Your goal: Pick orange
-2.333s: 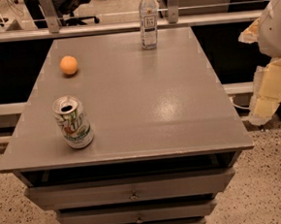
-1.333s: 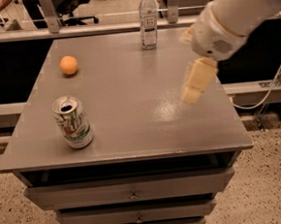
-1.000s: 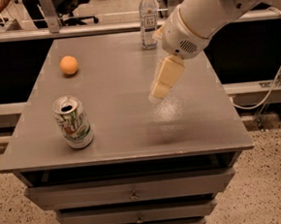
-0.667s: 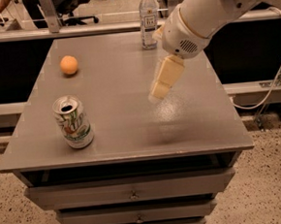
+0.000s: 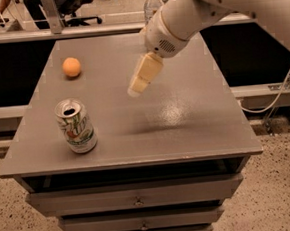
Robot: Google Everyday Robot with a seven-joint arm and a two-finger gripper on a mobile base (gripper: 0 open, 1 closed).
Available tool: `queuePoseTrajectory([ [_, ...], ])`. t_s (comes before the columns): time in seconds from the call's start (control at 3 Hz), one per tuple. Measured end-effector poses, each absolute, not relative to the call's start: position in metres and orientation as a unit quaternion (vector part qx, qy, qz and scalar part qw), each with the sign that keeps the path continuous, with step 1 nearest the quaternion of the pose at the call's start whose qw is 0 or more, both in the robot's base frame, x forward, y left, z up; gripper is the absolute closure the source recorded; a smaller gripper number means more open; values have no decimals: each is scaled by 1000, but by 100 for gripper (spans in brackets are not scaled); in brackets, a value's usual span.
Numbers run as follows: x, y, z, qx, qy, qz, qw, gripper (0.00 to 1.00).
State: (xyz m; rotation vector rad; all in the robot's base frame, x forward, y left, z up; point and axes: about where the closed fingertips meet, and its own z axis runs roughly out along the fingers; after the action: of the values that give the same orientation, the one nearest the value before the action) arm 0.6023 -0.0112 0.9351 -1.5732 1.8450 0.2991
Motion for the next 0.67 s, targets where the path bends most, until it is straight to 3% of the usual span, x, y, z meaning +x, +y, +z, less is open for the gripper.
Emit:
queuePoseTrajectory([
  [0.67,694,62,920,-548,703,191,411,0],
])
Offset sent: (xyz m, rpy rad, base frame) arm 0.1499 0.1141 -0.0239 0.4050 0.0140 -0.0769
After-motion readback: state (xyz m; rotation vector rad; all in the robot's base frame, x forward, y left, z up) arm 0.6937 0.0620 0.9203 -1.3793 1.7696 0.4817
